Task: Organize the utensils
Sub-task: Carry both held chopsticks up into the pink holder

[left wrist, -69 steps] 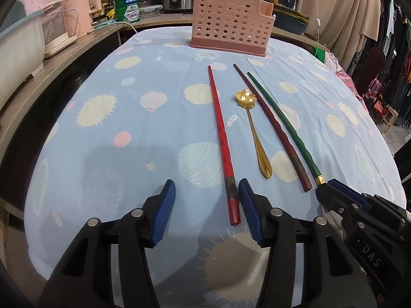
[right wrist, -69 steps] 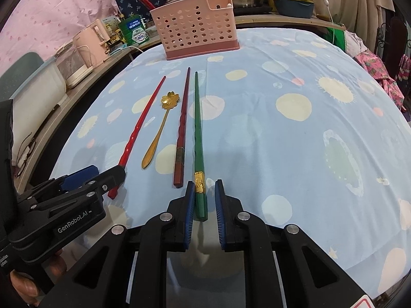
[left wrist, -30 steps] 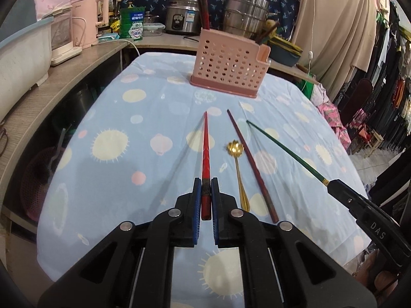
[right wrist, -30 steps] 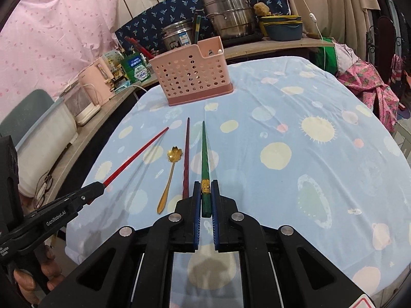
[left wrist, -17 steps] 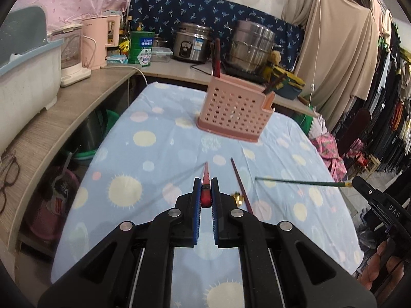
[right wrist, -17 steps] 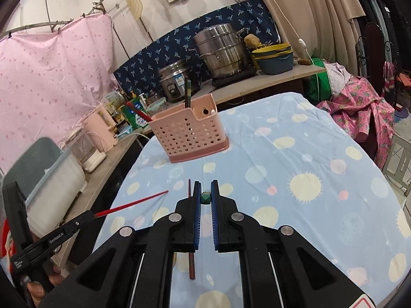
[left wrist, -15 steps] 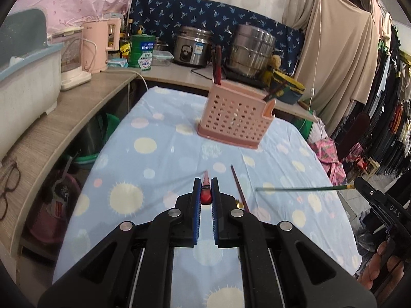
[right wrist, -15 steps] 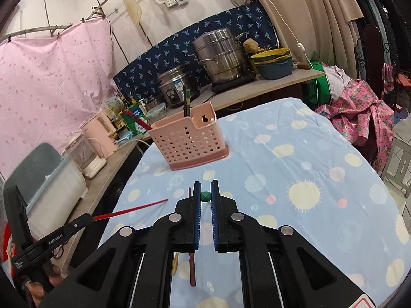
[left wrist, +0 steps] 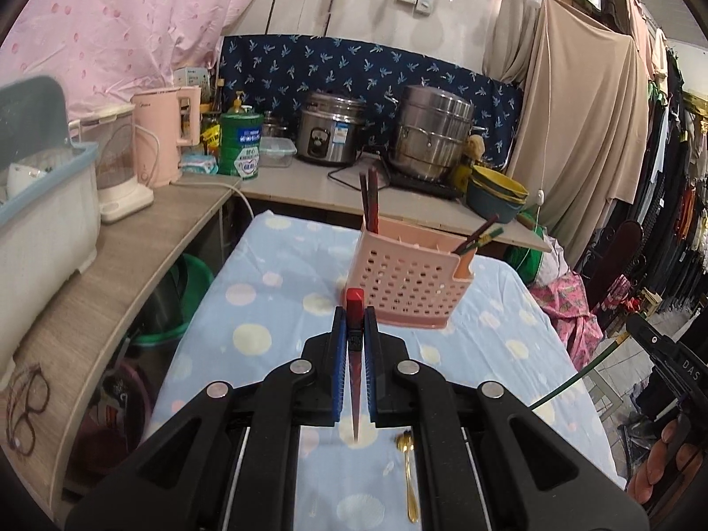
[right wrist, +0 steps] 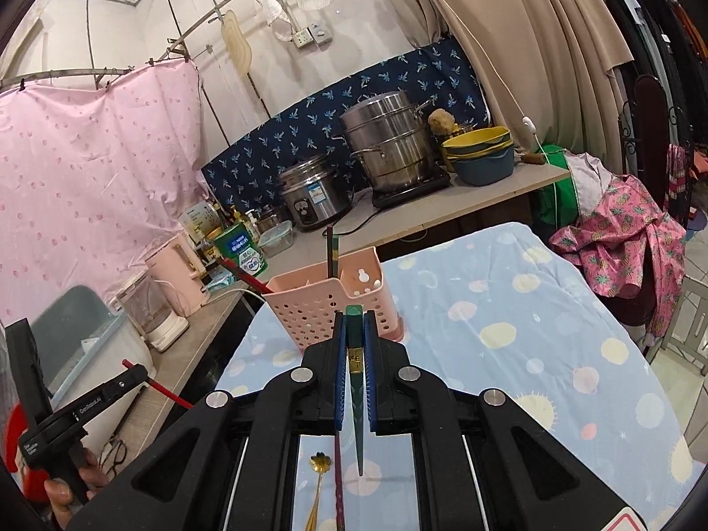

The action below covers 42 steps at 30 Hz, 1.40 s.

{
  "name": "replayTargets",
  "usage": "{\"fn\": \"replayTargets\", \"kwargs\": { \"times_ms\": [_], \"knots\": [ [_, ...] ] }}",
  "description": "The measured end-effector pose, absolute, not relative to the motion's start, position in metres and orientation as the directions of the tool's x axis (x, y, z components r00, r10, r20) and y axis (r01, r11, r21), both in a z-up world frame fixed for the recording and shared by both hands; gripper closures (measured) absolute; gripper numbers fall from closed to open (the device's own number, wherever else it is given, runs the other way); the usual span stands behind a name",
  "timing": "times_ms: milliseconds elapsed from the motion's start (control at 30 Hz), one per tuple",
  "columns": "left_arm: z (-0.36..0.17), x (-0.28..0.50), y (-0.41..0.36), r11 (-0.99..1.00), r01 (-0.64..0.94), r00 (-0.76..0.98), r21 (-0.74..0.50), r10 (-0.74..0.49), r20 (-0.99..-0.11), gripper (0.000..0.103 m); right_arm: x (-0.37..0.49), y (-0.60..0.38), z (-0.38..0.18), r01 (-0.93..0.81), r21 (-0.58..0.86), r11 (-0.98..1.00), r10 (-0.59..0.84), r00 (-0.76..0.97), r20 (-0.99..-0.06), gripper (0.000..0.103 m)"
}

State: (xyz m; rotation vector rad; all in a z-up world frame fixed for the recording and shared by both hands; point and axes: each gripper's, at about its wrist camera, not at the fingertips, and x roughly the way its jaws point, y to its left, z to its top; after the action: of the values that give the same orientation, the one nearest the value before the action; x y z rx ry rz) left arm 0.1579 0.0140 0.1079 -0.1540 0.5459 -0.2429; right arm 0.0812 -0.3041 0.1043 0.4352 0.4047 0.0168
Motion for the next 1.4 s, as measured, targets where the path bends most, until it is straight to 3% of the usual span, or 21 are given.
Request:
{"fn": "replayTargets", "kwargs": {
  "times_ms": [467, 833, 1033, 1400],
  "knots": [
    [0.196, 0.207, -0.017, 0.953, 0.245, 0.9, -0.177, -0.292, -0.325, 0.096, 0.144, -0.328, 0.16, -0.013, 0.535, 0.844, 0.159, 0.96, -0.229, 0.096],
    [0.238, 0.265, -0.047, 0.96, 0.248, 0.931, -0.128, -0.272, -0.242, 0.096, 0.207, -0.32, 0.204, -0.035, 0.502, 0.864, 0.133, 0.978, -0.161, 0.096],
    [0.237, 0.29, -0.065, 0.961, 0.26, 0.934, -0.095, -0.275, -0.227, 0.096, 0.243, -0.309, 0.214, -0.015, 0.436, 0.9, 0.097, 0.982, -0.165, 0.096],
    [0.212, 0.32, -0.084, 0.963, 0.26, 0.926, -0.065, -0.268, -0.267, 0.096, 0.292, -0.303, 0.174, 0.013, 0.422, 0.906, 0.112, 0.956, -0.27, 0.096]
  ]
}}
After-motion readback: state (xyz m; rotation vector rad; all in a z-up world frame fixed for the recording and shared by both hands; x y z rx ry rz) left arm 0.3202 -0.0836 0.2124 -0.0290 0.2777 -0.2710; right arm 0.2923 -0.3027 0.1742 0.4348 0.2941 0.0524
